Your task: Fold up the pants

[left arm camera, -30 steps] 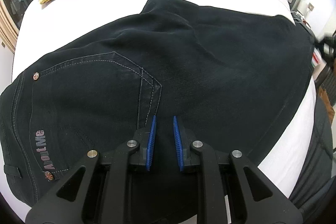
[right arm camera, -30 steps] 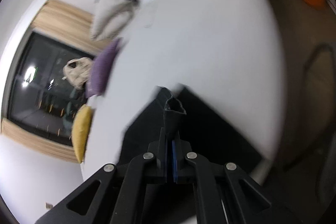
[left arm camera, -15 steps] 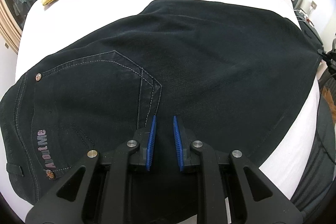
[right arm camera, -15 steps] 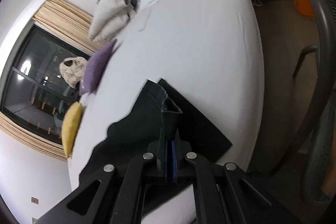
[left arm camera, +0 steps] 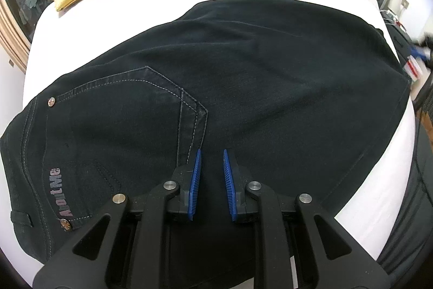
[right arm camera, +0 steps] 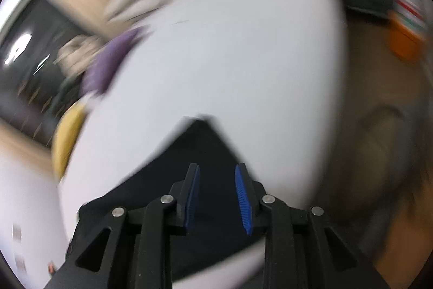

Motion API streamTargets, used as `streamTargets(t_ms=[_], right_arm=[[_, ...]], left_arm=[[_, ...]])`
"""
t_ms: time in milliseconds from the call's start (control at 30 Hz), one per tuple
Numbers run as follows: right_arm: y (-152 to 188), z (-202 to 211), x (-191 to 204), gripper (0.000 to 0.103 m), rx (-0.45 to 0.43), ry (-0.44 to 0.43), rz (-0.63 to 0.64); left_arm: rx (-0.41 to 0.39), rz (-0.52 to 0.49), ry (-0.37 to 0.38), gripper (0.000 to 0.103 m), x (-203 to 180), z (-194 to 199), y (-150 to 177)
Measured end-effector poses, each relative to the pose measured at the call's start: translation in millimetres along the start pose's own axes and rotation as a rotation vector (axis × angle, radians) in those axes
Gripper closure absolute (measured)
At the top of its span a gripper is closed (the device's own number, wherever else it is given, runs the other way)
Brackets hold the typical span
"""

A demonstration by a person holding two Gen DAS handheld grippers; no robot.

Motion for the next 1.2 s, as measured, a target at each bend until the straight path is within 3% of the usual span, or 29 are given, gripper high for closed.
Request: streamTargets(t_ms=[133, 333, 533, 633, 700, 867, 967, 1100, 1167, 1200], right_arm=[[-31.4, -35.1, 11.8, 0.072, 0.041, -0.017, 0.222], [-31.2, -75.7, -8.5, 0.072, 0.141, -0.026, 0.214], [-29.8, -86.8, 0.3, 0.073, 0.17, -0.066, 0.221], [-31.3, -87.3, 0.9, 0.081, 0.178, -0.034, 0.249], [-36.2, -85.0, 2.0, 0.092, 0.152, -0.029, 0.252], [-50.2, -69.1, 4.1, 0.096, 0.047, 0.063, 0.229], [-53.1, -63.9, -9.2, 0.097, -0.005, 0.115, 0.144], [-34.6, -99.4, -52.5, 0.103, 0.088, 0.242, 0.031], [-35.8, -92.3, -58.1, 0.103, 0.06, 0.234, -0.003], [-36.8, -82.4, -59.7, 0.098, 0.064, 0.282, 0.005]], left_arm=[[0.0, 0.008, 0.007, 0.086, 0.1, -0.5, 1.3], [0.002, 0.003, 0.001, 0.086, 1.4, -2.2, 0.2], [0.002, -0.004, -0.006, 0.086, -1.6, -3.4, -1.8], [-0.005, 0.0, -0.021, 0.086, -1.9, -2.5, -1.1], [-0.006, 0.002, -0.021, 0.086, -2.2, -1.9, -0.3], [-0.015, 0.025, -0.017, 0.086, -1.7, 0.7, 0.5], [-0.042, 0.068, -0.013, 0.086, 2.1, 1.9, 1.1], [-0.078, 0.08, -0.038, 0.086, 0.3, 1.8, 0.5], [-0.084, 0.071, -0.05, 0.086, -0.9, 2.1, 1.0], [-0.083, 0.073, -0.051, 0.086, -1.0, 2.8, 1.0]])
Point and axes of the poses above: each gripper's, at about its wrist camera, not at the fingertips, and z roughly against the way its jaws point, x to its left, y to its underside, the point moved 8 cm from there along -z, roughly the way its jaws point, and after that the axes turned 14 degrees about z, right-handed, at the moved point
